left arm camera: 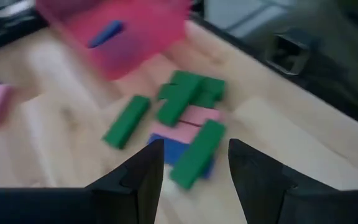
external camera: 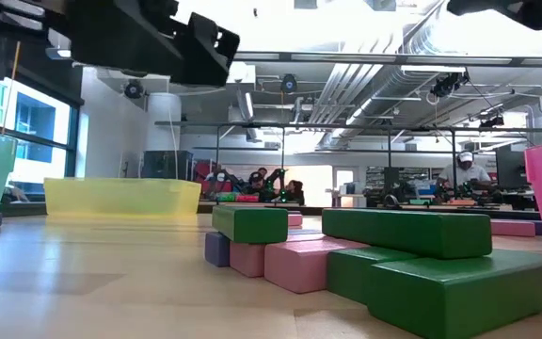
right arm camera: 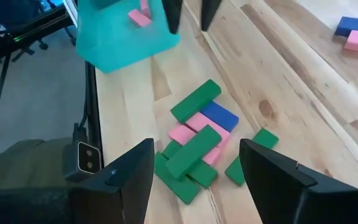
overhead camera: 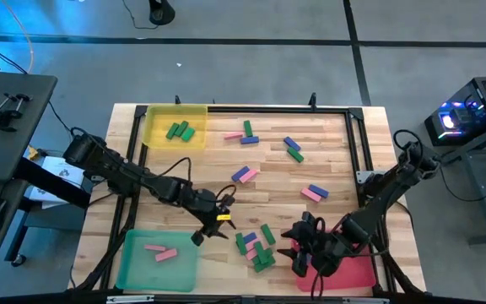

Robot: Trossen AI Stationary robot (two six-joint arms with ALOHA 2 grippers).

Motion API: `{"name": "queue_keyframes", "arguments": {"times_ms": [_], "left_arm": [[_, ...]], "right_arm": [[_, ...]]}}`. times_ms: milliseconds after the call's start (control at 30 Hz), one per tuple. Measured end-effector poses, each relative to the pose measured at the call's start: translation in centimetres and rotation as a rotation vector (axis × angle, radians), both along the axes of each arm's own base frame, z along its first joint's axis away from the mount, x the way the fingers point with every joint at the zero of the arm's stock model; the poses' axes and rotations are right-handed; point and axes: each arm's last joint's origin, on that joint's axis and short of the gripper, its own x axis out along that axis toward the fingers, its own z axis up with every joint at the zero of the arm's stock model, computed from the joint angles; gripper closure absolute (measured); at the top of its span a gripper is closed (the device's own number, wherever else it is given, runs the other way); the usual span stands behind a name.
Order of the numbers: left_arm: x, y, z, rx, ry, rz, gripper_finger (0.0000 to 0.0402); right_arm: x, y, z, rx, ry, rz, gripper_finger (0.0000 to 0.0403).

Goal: Sort blocks
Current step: Put the green block into the yellow bin

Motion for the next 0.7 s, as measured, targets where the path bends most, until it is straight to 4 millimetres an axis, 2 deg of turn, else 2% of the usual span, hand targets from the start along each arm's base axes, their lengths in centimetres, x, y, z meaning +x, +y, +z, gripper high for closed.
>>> {"name": "queue_keyframes", "arguments": {"times_ms": [67, 167, 433, 533, 700], "left_arm": [[0.8, 0.0, -0.4, -0.013, 0.018, -0.039, 0.0225], [2.0, -0.2, -2.2, -0.006, 0.079, -0.075, 0.0208], [5.4, -1.1, -5.3, 0.033, 0.128, -0.108, 0.0136], [6.0, -1.0, -6.1, 0.068, 0.137, -0.129, 0.0118], [6.5, -0.5, -7.0, 0.094, 0.176, -0.138, 0.0113]], "right_arm": [[0.0, 0.0, 0.0, 0.011, 0.003, -0.002, 0.0183], [0.0, 0.0, 0.0, 0.019, 0.0, -0.004, 0.0183], [-0.1, 0.1, -0.1, 0.02, 0.008, -0.006, 0.0183], [-0.1, 0.0, -0.1, 0.017, 0.014, -0.004, 0.0183], [-0.2, 0.0, -0.1, 0.013, 0.02, 0.0, 0.0183]]}}
